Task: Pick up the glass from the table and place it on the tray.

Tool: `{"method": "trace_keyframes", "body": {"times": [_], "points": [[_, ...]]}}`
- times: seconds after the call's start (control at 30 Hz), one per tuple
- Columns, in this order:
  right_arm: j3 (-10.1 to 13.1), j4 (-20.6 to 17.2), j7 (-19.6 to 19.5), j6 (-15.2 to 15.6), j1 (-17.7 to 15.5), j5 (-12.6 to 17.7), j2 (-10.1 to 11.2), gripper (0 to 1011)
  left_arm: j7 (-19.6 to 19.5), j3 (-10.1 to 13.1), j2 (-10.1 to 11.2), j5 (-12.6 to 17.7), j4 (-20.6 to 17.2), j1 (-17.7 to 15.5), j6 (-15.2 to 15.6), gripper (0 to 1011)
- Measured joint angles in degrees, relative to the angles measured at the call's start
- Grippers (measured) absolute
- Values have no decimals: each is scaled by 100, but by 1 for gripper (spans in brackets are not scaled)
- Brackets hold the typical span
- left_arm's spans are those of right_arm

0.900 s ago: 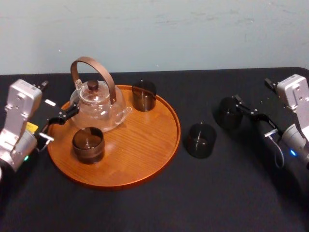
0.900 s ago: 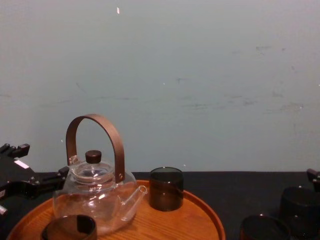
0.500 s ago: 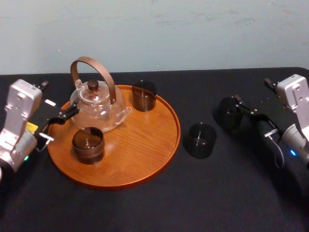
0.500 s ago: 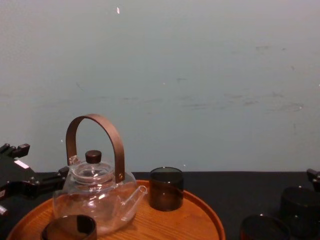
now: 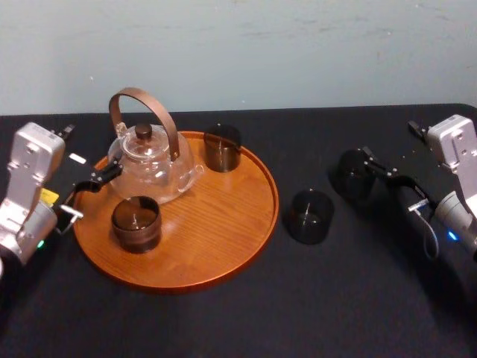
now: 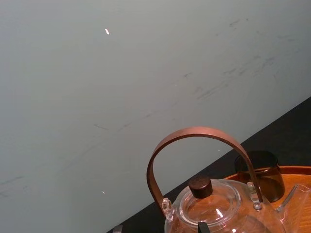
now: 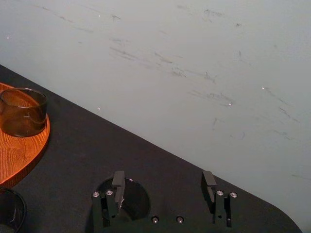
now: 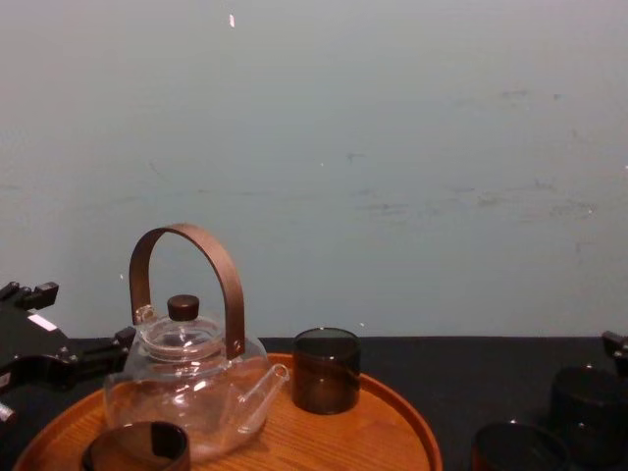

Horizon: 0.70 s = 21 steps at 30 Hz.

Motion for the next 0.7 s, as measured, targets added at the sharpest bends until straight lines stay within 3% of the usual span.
{"method": "trace_keyframes", "body": {"times": [0.7], "points": [[0, 0, 0, 0, 0, 0, 0, 1002, 0, 0, 0, 0, 0, 0, 0, 1001]]}}
